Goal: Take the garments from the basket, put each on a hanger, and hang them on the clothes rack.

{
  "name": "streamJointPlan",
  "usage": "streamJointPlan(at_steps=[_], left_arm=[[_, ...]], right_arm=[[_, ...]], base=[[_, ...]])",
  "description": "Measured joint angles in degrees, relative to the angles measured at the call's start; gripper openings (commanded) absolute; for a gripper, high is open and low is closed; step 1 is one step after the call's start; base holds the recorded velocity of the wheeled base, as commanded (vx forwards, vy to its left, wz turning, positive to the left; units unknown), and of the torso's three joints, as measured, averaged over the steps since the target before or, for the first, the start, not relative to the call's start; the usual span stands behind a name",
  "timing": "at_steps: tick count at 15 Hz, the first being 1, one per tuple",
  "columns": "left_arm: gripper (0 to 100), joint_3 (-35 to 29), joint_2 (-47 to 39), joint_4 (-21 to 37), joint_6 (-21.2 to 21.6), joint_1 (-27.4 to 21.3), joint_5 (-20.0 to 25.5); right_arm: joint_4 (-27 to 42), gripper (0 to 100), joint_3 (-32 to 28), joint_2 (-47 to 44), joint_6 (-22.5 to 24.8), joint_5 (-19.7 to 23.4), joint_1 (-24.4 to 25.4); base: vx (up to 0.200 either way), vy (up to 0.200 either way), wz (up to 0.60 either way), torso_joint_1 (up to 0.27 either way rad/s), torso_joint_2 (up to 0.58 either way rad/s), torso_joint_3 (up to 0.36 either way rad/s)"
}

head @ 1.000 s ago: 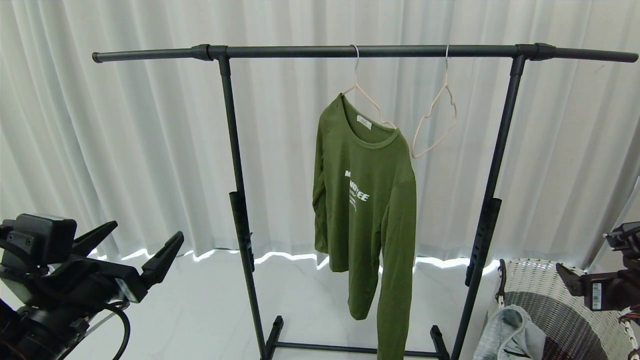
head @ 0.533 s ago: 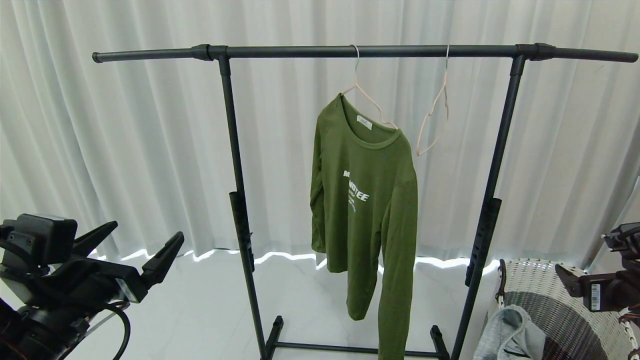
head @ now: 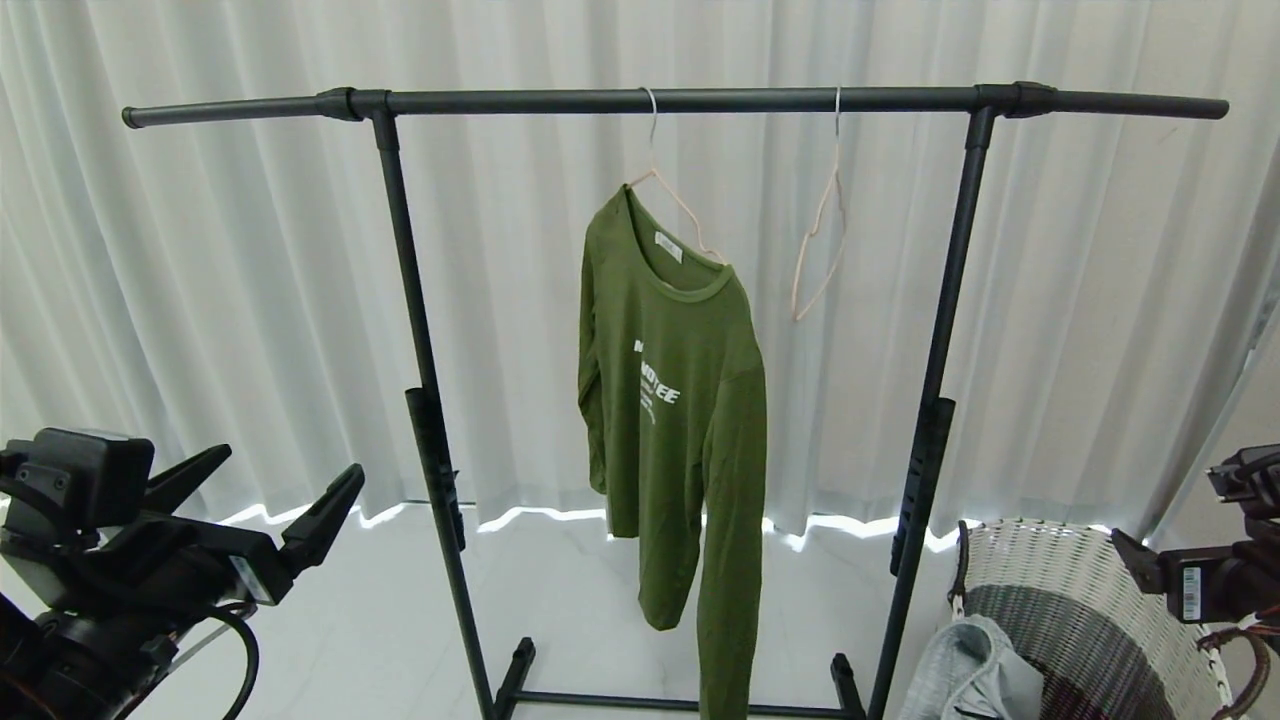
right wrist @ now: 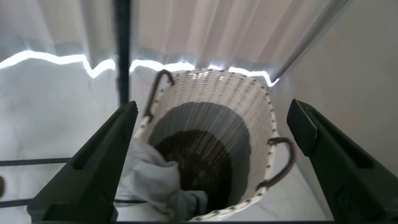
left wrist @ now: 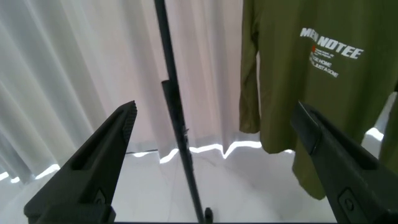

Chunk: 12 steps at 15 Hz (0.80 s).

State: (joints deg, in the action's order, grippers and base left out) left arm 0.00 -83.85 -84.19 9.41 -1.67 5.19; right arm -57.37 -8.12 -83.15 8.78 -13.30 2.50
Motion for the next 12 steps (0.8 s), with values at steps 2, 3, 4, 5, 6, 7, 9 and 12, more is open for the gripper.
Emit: streamJointPlan(at_steps=[2, 3, 4, 5, 6, 7, 9, 12], left_arm=[[100, 0.00, 0.04, 0.02, 0.00, 0.00, 0.00], [100, 0.00, 0.09, -0.04, -0.02, 0.05, -0.05], [100, 0.00, 0.15, -0.06, 0.11, 0.00, 0.00], [100, 0.00, 0.15, -0.06, 0.29, 0.00, 0.00], [100, 0.00, 0.15, -0.04, 0.30, 0.00, 0.00], [100, 0.00, 0.15, -0.04, 0.30, 0.00, -0.02], [100, 0.00, 0.15, -0.04, 0.33, 0.00, 0.02], [100, 0.00, 0.20, -0.11, 0.33, 0.00, 0.00]], right_arm=[[-0.02, 100, 0.05, -0.12, 0.00, 0.00, 0.06], [0.00, 100, 0.05, -0.17, 0.00, 0.02, 0.11], [0.00, 100, 0.07, -0.17, -0.02, -0.02, 0.06], [0.00, 100, 0.10, -0.17, 0.00, 0.00, 0.00], [0.00, 100, 0.10, -0.17, 0.00, 0.00, 0.02], [0.00, 100, 0.11, -0.17, 0.04, 0.04, 0.06], [0.00, 100, 0.13, -0.17, 0.04, 0.02, 0.02], [0.00, 100, 0.13, -0.17, 0.04, 0.04, 0.04]], base=[[0.000, 0.000, 0.00, 0.000, 0.00, 0.000], [0.000, 0.000, 0.00, 0.000, 0.00, 0.000], [0.000, 0.000, 0.00, 0.000, 0.00, 0.000], [0.000, 0.000, 0.00, 0.000, 0.00, 0.000], [0.000, 0.000, 0.00, 0.000, 0.00, 0.000], [0.000, 0.000, 0.00, 0.000, 0.00, 0.000], [0.200, 0.000, 0.00, 0.000, 0.00, 0.005], [0.200, 0.000, 0.00, 0.001, 0.00, 0.007]])
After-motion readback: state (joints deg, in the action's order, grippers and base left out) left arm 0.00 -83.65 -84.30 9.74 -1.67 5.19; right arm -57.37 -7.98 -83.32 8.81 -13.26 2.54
